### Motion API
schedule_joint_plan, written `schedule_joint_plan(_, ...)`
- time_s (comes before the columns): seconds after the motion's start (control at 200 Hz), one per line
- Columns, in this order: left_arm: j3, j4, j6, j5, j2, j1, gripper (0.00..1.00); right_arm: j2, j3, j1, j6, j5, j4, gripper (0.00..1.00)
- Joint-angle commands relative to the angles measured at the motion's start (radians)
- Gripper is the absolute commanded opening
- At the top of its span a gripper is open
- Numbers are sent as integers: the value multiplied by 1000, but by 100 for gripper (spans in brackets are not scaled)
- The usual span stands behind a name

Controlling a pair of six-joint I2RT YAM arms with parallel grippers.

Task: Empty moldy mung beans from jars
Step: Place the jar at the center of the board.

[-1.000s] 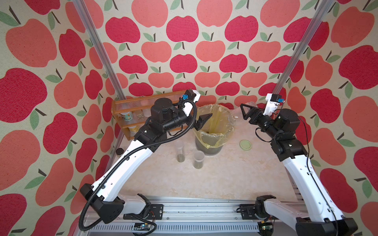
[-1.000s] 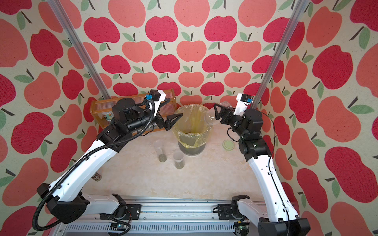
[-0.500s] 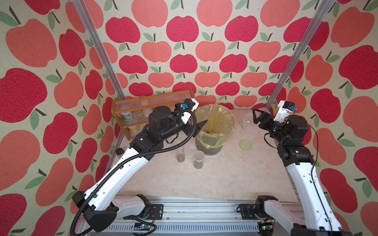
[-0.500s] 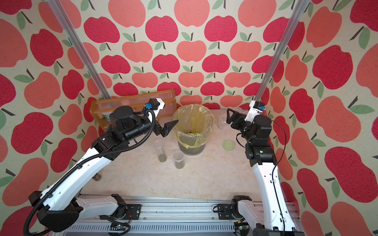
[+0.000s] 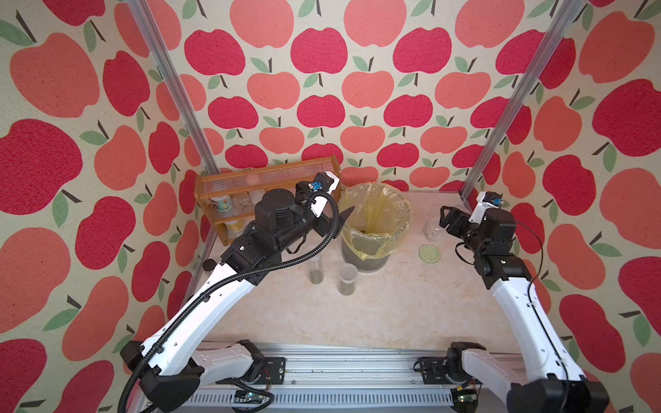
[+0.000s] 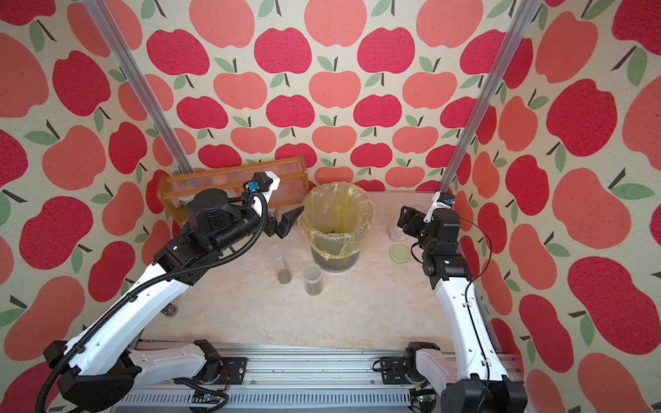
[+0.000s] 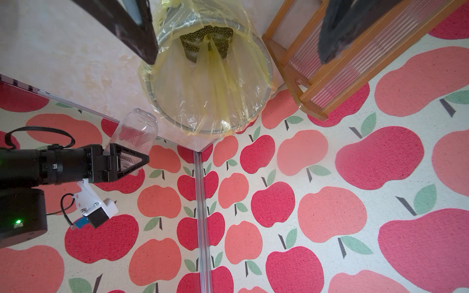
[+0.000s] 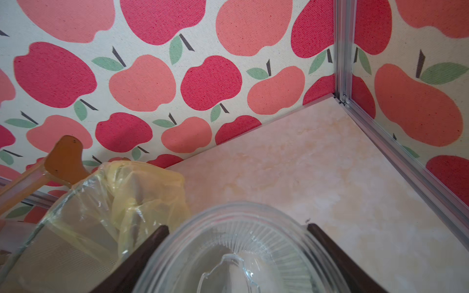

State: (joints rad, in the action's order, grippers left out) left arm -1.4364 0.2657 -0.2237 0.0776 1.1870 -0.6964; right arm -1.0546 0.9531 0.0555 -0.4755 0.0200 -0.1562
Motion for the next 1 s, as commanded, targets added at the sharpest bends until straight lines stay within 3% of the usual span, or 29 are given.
schedule_joint_plan(0.0,32,31,27,-51,-25,11,100,-48,-47,-6,17,51,156,48)
schedule_joint_plan(0.41,119,51,108,-70,-83,78,100,-416,-30,-3,40,43,394,50)
schedule_joint_plan(0.545,159,60,140,-62,-94,113,100,-517,19,42,153,119,419,50)
schedule_joint_plan(0.995,218,29,146,-54,-124,144,100,-655,55,179,307,276,551,54)
